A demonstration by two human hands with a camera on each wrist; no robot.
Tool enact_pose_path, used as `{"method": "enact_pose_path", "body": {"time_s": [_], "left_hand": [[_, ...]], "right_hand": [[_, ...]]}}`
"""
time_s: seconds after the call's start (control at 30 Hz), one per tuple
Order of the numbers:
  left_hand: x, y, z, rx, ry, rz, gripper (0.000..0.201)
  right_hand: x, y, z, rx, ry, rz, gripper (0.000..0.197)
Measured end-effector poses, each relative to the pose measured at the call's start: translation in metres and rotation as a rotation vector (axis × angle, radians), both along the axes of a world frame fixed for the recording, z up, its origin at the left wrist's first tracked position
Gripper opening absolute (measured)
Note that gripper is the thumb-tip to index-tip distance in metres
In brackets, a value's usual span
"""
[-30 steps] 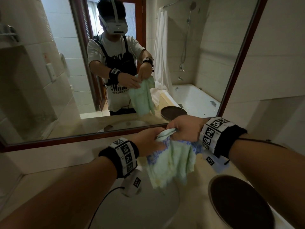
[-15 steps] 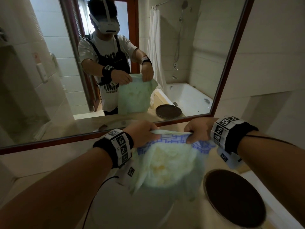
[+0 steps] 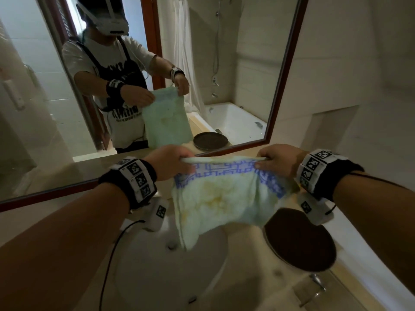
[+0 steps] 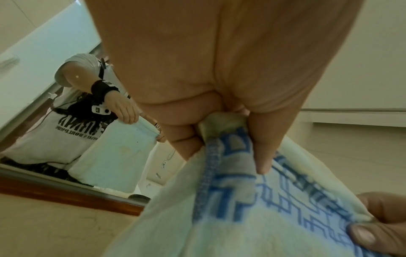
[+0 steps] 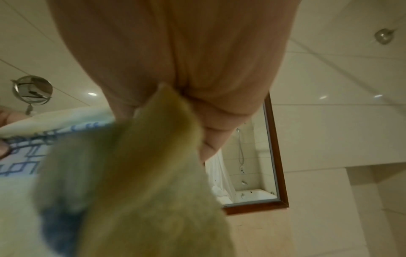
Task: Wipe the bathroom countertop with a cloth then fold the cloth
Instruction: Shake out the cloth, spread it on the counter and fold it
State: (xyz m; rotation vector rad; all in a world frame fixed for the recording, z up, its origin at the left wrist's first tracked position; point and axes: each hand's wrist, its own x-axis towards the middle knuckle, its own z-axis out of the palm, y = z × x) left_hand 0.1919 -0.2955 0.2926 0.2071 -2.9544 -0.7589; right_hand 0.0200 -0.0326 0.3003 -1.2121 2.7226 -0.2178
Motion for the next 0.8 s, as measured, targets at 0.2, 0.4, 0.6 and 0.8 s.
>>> {"method": "enact_pose_path", "body": {"time_s": [0.2,0.4,0.6,0.8], "left_hand": [[-0.020,0.003,-0.022,0.130,0.043,-0.030,0.007],[-0.073,0.002,-0.054,0.080,-0.085,0.056,0.008],[-0.172,-0.014,-0.093,0.040,-0.177,0.084,0.012],[-0.277,-0.023,-0.131,0.039,-0.230,0.179,0.008]], "right_hand": [[-0.019,0.021,-0.006,0.119,-0.114,-0.013,0.011],[-0.070,0.019,-0.039,0.193,-0.076,-0.075,0.019],[-0.172,0.010,-0.097,0.168,-0.098,-0.094,0.028],[-0.280,-0.012,-0.138,0.115,-0.139,-0.109,0.033]]}}
